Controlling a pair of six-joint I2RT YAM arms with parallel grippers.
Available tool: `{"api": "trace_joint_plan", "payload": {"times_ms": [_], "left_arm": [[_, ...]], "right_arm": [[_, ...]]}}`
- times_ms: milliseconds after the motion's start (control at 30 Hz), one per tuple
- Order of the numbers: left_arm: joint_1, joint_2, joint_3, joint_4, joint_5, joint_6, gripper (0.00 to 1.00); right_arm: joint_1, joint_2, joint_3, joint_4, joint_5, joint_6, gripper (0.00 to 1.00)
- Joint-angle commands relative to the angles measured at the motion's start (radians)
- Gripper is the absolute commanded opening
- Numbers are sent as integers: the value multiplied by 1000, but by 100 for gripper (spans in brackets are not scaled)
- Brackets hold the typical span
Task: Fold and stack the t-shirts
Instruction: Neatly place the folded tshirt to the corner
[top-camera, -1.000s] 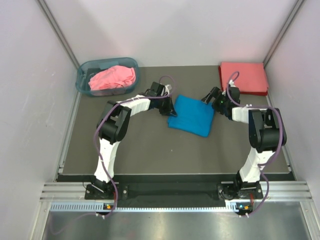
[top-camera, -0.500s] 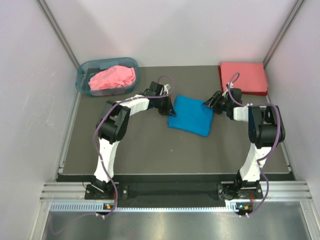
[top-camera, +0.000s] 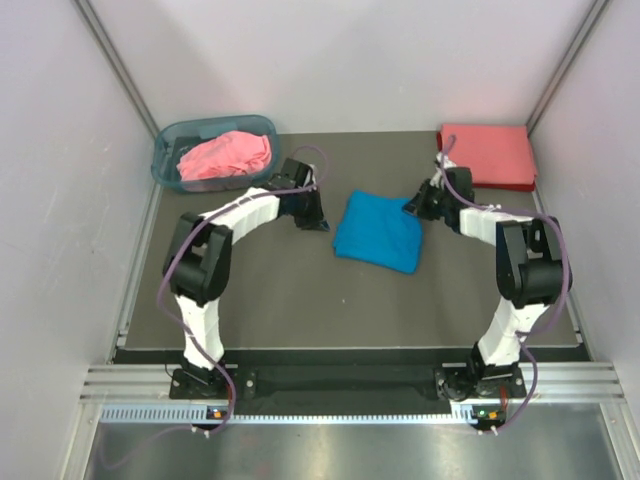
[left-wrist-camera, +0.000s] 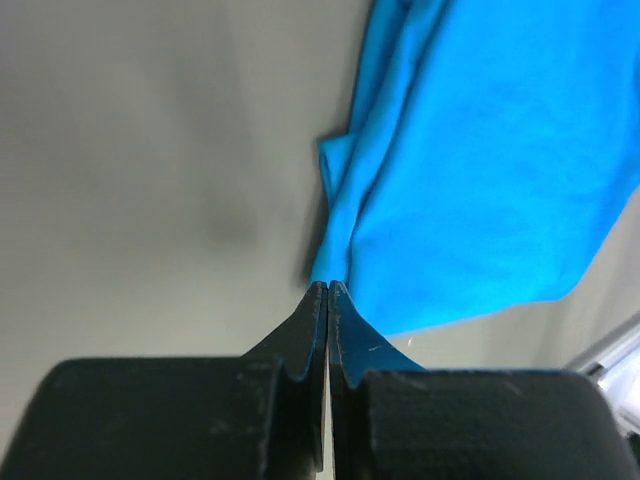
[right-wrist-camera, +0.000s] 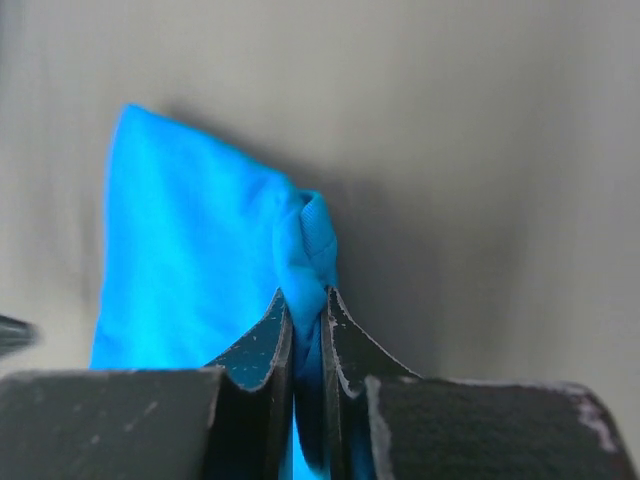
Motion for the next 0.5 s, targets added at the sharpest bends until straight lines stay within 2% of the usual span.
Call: {"api": "trace_joint_plan", "payload": {"times_ms": [0,67,200,333,467], "left_arm": [[9,-216,26,-124,-166,72,0],[28,-288,-7,-141,-247,84,0],[102,-359,-107,-103,-211,80,0],[157,-376,-138,-92,-140,69,0],[157,-396,-141,-101,-104,66,0]], "right_arm": [[135,-131,131,-155,172,-213,0],[186,-163,129,-170,261,-195,0],[241,-183,104,-176,373,-183,0],[246,-172,93,-135,332,-178,0],[241,-145,148,-141,320,-288,0]]}}
